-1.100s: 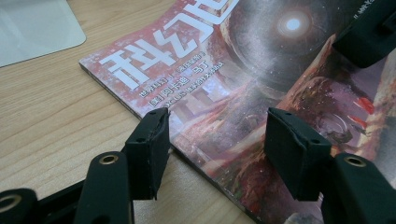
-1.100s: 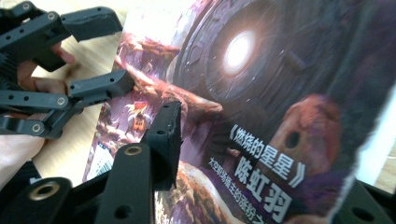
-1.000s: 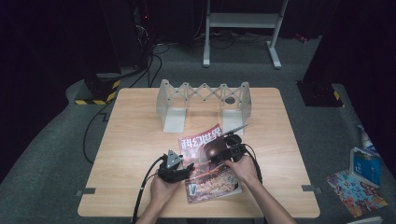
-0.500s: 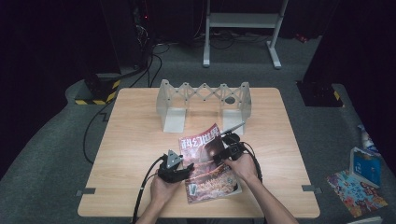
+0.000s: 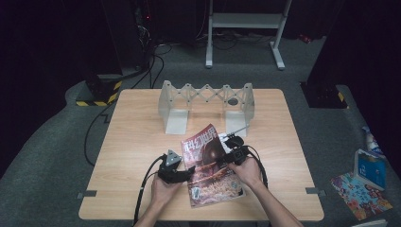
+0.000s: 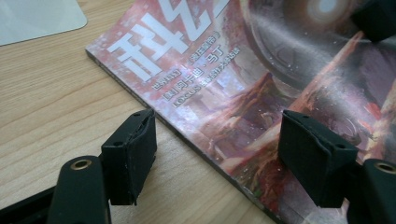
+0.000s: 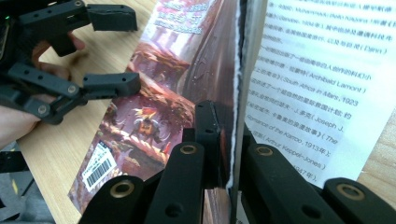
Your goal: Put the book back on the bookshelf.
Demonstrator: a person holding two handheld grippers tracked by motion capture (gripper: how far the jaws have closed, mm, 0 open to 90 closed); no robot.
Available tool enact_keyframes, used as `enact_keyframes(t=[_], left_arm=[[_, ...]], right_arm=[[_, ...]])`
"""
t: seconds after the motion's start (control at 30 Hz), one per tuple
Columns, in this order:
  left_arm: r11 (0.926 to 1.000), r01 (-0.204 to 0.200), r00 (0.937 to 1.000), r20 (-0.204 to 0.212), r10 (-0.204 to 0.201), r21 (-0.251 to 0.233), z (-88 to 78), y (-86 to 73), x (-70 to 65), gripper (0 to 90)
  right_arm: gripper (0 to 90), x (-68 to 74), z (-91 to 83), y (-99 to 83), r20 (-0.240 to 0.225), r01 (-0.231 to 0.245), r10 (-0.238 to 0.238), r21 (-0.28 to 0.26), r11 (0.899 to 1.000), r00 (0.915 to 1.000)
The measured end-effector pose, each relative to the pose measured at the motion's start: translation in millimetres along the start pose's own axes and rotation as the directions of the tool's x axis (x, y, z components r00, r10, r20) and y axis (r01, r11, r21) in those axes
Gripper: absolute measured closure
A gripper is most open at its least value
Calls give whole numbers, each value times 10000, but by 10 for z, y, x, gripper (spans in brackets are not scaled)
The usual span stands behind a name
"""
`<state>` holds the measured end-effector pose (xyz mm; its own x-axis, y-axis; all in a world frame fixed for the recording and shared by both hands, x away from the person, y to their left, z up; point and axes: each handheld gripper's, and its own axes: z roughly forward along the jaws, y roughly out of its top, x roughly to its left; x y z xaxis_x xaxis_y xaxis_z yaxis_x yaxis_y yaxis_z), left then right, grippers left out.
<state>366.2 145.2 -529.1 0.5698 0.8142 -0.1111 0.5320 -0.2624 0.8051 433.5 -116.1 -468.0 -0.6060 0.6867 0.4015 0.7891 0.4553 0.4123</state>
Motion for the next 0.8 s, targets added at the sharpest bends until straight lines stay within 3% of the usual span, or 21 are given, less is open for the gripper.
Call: enact_keyframes(t=[0.1,0.27,0.4,0.53,0.73,0.8], left_arm=[[10000,55,10000,50,-55,-40,-22,6,19,243],[9988,467,9977,500,-458,-165,-73,49,66,195],[9955,931,9928,775,-916,-168,-81,57,113,168],[9940,1095,9889,1014,-1086,-36,-64,53,127,150],[9890,1477,9782,1481,-1454,-44,-43,69,153,137],[9896,1431,9767,1594,-1434,132,-31,102,156,121]], right_arm=[[879,30,-27,-27,84,446,-444,-260,9987,9990],[880,100,-94,-81,254,781,-770,-459,9959,9967],[880,146,-141,-126,387,1153,-1130,-651,9912,9928],[881,195,-203,-173,475,1522,-1486,-866,9845,9878],[882,264,-293,-234,482,1979,-1935,-1182,9731,9799],[882,282,-317,-251,465,2149,-2105,-1321,9677,9765]])
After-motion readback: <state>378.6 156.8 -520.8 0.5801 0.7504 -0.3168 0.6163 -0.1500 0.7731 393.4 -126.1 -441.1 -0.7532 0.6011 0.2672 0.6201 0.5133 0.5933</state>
